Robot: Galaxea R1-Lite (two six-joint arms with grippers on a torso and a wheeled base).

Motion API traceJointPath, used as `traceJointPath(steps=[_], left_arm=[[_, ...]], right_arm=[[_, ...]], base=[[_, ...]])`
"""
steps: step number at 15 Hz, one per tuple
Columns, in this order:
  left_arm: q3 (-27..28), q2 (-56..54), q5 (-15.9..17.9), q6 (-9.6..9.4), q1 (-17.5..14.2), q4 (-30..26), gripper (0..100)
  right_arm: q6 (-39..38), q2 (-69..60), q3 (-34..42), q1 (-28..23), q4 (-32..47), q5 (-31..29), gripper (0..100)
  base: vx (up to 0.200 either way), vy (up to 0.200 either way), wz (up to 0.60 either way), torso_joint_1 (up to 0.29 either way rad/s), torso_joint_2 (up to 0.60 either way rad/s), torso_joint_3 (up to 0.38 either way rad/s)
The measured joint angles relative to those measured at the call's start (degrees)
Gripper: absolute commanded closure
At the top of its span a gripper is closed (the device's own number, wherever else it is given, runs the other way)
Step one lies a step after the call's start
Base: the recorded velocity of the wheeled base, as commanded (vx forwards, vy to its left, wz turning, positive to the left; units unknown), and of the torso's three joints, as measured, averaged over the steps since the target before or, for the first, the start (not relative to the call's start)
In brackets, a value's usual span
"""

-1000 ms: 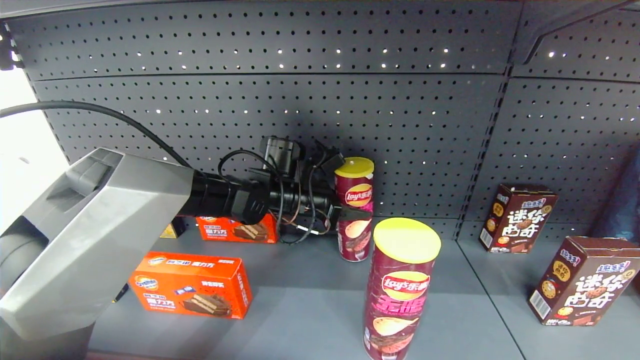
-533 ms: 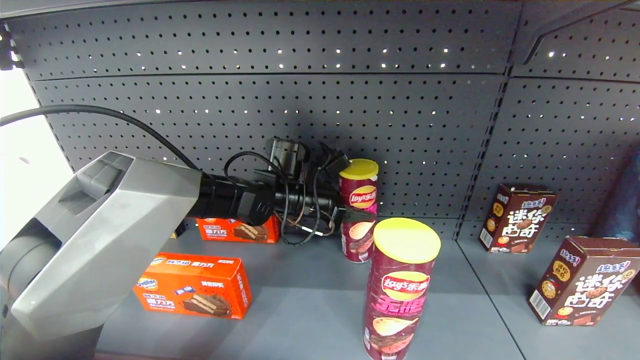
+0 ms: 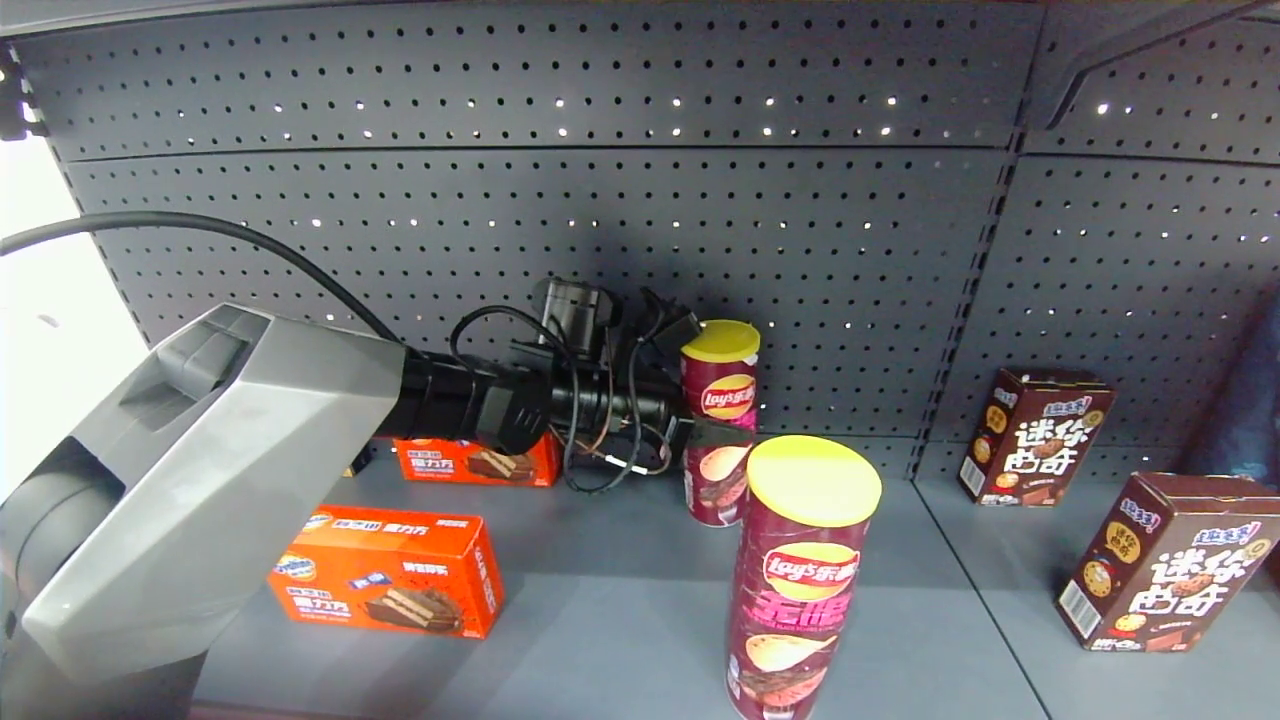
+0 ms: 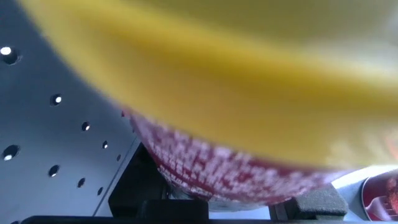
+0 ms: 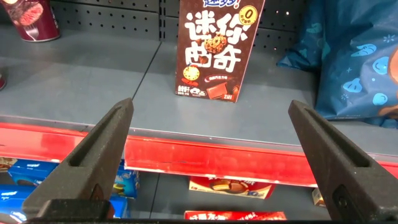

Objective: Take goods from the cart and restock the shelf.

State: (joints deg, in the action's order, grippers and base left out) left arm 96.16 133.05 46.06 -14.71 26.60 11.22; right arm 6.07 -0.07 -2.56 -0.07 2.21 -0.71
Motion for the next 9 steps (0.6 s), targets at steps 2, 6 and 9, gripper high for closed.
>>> traceJointPath(steps=[2,6,9], left_arm=[[-0.05,-0.09,0.0,-1.78,0.05,-1.67,0],[0.09,-0.17,0.15,-7.12,-0.12,-7.08,0],[0.23,-0.2,0.12,-7.16,-0.12,-7.25,0]], right_arm=[[-0.02,0.0,0.0,0.0,0.0,0.0,0],[-0.02,0.0,0.0,-0.04,-0.02,0.0,0],[-0.09,0.0,0.0,-0.02,0.0,-0.07,0]], base=[[0.0,0.0,0.0,0.0,0.0,0.0],[0.0,0.0,0.0,0.0,0.0,0.0],[0.0,0.0,0.0,0.0,0.0,0.0]])
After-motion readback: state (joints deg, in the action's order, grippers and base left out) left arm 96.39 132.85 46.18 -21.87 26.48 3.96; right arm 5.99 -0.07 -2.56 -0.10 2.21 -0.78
